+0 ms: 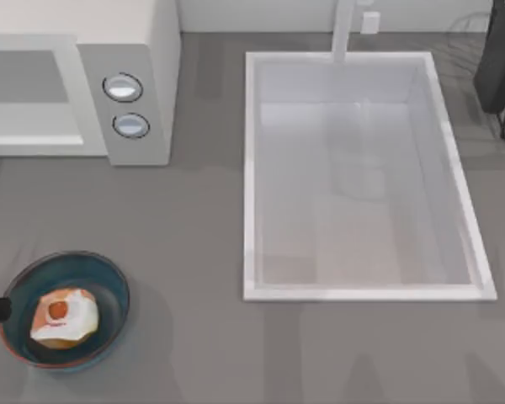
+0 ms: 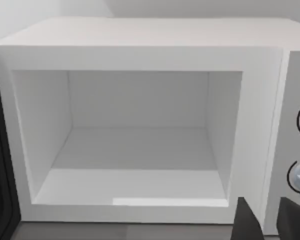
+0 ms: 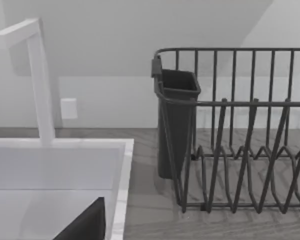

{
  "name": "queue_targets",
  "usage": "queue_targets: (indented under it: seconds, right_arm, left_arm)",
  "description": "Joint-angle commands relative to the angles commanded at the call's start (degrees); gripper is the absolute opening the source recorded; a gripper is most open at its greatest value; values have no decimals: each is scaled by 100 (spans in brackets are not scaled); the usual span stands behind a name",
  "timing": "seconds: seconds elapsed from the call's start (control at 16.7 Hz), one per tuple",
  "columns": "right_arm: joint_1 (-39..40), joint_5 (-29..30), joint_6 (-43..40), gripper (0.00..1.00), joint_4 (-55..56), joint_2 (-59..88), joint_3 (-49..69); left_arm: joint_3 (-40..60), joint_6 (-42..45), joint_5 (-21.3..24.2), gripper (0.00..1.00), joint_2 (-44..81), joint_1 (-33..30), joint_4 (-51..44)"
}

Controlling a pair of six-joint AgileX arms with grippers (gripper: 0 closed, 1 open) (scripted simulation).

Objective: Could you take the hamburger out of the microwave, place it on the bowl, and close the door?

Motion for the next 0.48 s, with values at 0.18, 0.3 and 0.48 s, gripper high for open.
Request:
queue_targets:
  seconds: [0.18,0.3,0.48]
  right_arm:
    - [0,0,0,100,0,0,0]
    - [0,0,0,100,0,0,0]
    - [0,0,0,100,0,0,0]
  left_arm:
    - [0,0,0,0,0,0,0]
    - [0,0,0,0,0,0,0]
    - [0,0,0,0,0,0,0]
